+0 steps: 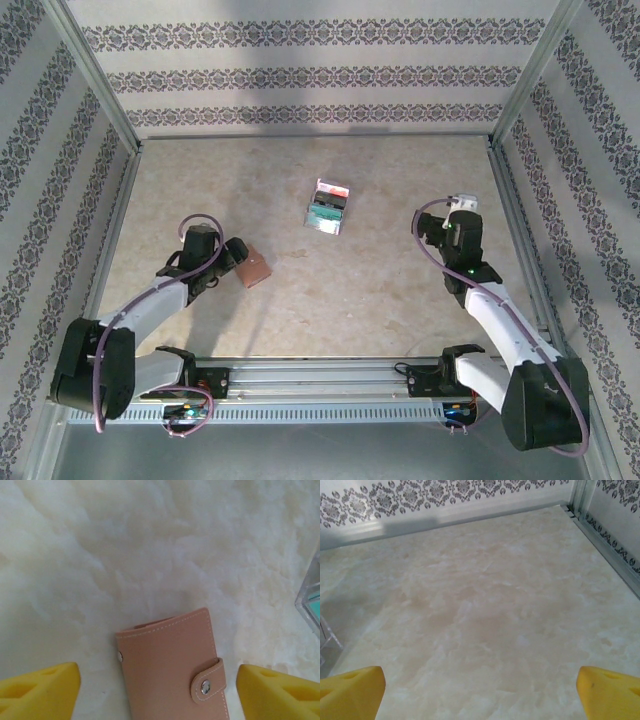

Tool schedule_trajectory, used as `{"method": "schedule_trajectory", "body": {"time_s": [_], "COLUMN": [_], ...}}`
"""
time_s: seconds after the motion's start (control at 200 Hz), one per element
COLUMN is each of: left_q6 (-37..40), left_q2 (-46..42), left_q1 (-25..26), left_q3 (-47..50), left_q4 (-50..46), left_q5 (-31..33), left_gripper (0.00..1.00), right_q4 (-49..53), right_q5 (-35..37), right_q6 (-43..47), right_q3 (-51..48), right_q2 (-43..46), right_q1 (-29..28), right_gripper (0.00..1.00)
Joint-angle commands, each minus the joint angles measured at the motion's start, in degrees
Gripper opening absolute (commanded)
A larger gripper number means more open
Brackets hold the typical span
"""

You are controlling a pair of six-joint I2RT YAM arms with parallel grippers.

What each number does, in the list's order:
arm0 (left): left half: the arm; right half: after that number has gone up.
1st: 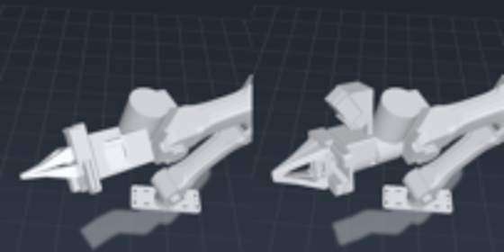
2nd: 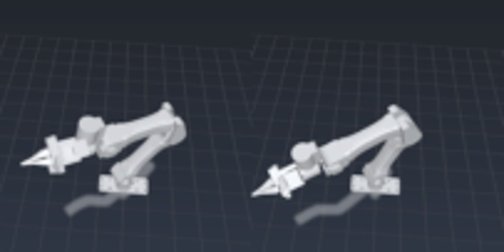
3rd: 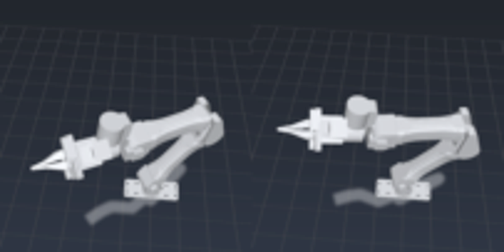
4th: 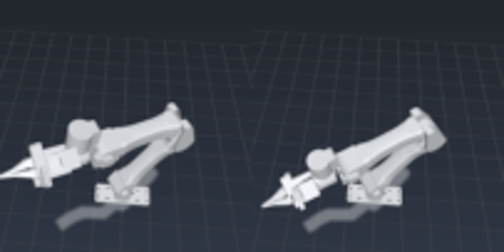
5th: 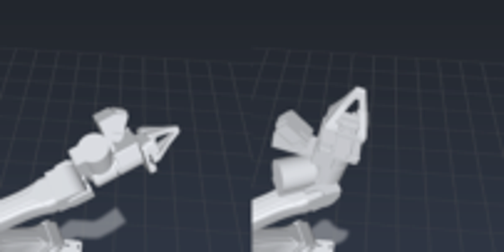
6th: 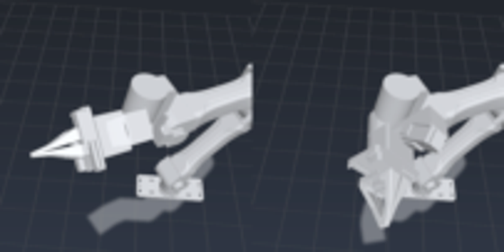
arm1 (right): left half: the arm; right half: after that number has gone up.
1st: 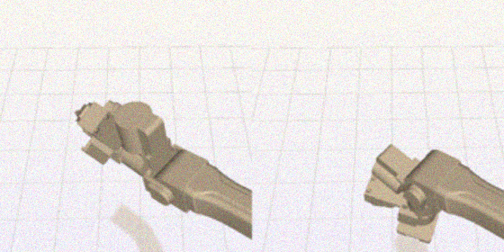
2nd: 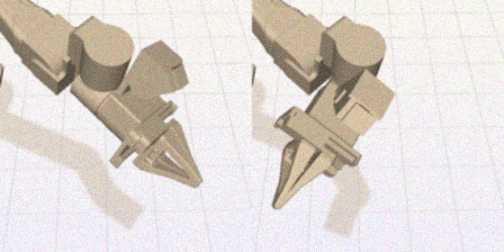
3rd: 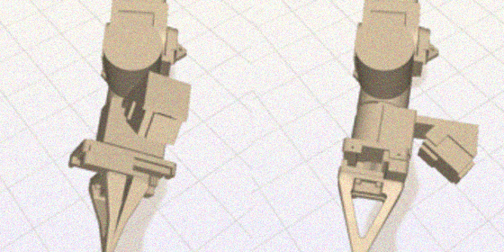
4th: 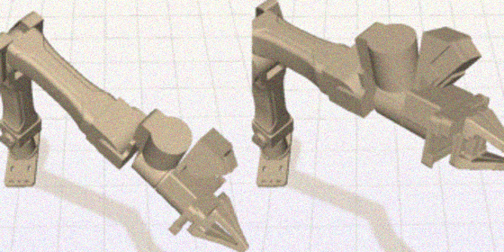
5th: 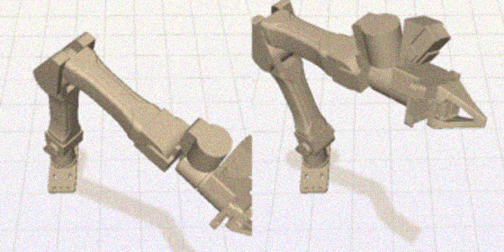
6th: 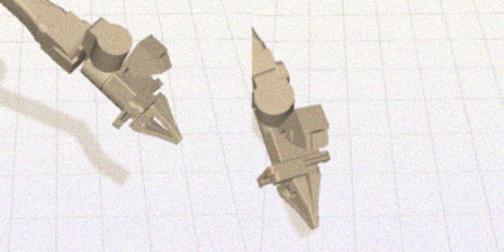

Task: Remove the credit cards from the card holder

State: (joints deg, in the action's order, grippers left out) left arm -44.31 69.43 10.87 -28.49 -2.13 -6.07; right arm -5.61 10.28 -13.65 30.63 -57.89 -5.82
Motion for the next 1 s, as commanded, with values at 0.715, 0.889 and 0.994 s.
{"method": "schedule_trajectory", "body": {"time_s": [0.715,0.889,0.994], "left_q6": [-0.7,-0.2,-0.7], "left_q2": [14.7,14.2,13.6], "left_q1": [2.1,3.4,3.4], "left_q3": [-3.7,-5.1,-4.8], "left_q4": [10.5,9.3,8.8], "left_q5": [-10.7,-10.0,-9.6], "left_gripper": [0.61,0.58,0.53], "right_q4": [6.5,6.1,6.1], "right_q5": [5.2,6.4,7.0], "right_q6": [-4.7,-4.4,-4.1], "right_q3": [2.9,3.6,3.9], "right_q2": [0.3,-1.3,-1.9], "right_q1": [-6.7,-8.3,-9.1], "right_gripper": [0.98,0.98,0.98]}}
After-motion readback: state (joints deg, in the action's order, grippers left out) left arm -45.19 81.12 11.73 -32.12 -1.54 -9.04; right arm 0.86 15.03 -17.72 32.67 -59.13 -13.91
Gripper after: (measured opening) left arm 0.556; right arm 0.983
